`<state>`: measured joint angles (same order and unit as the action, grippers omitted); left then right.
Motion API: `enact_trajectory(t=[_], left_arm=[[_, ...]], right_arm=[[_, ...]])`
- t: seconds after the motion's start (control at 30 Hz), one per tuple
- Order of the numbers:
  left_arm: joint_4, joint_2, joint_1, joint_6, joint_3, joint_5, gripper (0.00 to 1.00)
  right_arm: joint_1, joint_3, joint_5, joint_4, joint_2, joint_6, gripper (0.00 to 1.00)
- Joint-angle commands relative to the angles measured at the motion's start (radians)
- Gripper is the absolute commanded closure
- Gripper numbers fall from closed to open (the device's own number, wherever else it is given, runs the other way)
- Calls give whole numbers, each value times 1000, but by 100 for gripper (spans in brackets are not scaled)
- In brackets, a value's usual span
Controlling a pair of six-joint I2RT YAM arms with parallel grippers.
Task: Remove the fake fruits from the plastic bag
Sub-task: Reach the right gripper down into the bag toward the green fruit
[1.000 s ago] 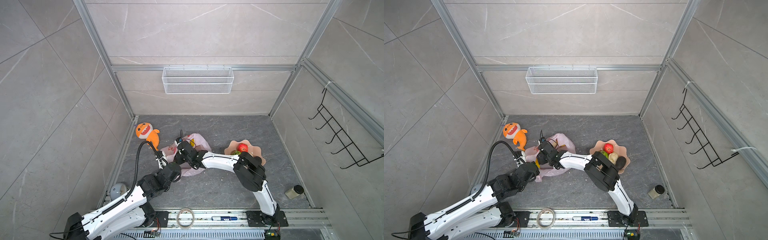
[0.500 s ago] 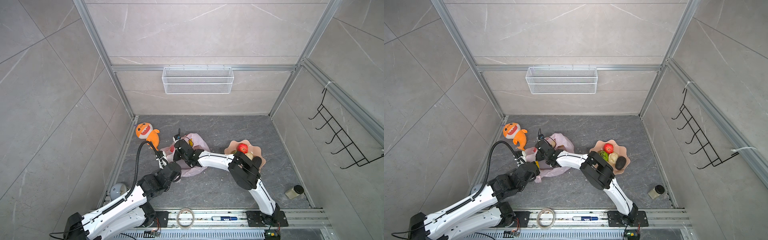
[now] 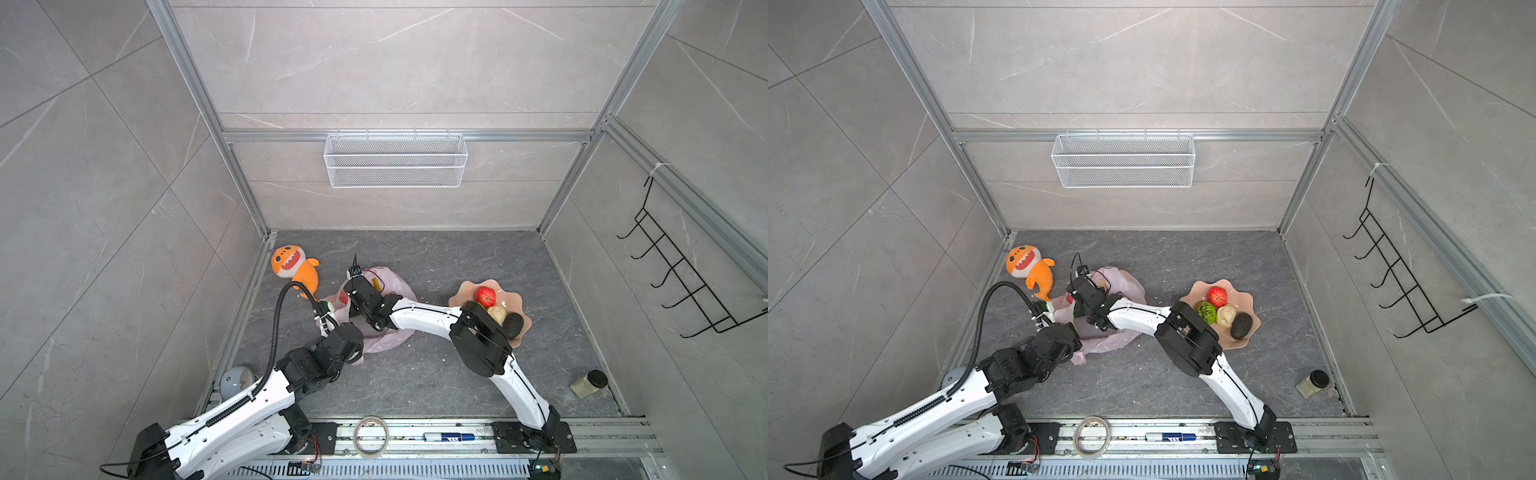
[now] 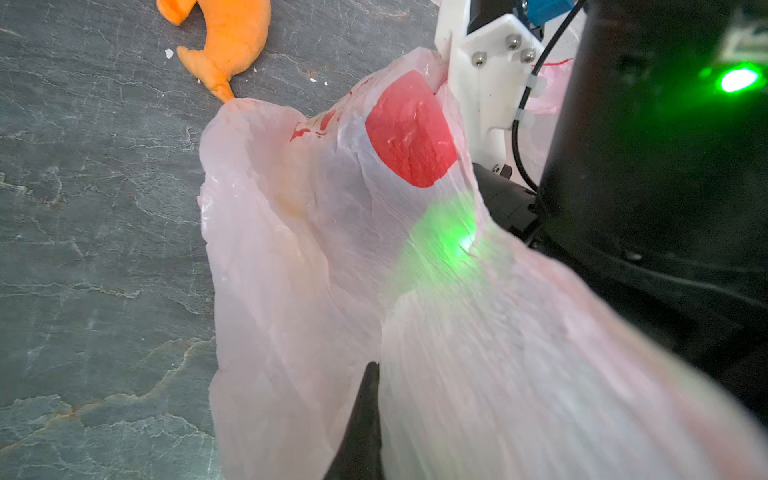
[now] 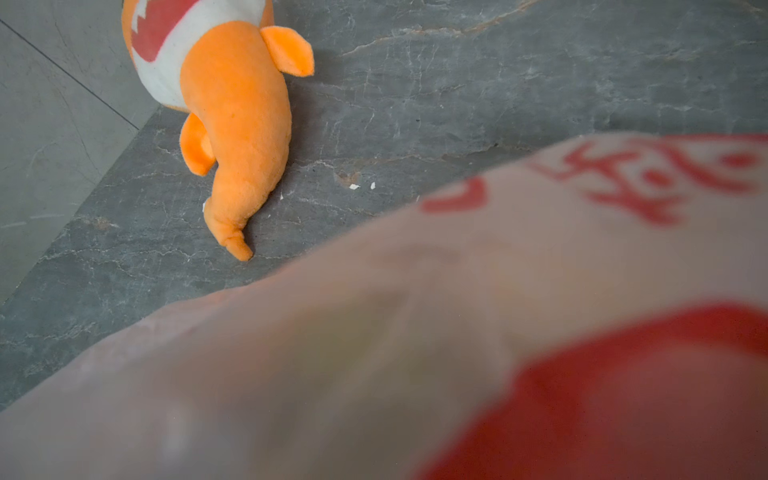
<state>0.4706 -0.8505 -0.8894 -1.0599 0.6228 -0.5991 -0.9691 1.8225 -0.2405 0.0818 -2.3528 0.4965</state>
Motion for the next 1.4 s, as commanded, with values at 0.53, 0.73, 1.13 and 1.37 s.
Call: enact_trajectory(t=[0.53,0.73,1.13,1.37], left_arm=[[-12,23,4,8,7,-7,100],[-13,27,4,5,-5,-20,100],[-22,37,4,-3,-42,-44,100],[-32,57,4,-3,-54,-53,100]], right_arm=[[10,40,26,35,-47,8,37],[10,-29,51,29,39,-31,49],[9,-155,143,87,246,-79,54],[7,-239,181,120,343,-79,55]])
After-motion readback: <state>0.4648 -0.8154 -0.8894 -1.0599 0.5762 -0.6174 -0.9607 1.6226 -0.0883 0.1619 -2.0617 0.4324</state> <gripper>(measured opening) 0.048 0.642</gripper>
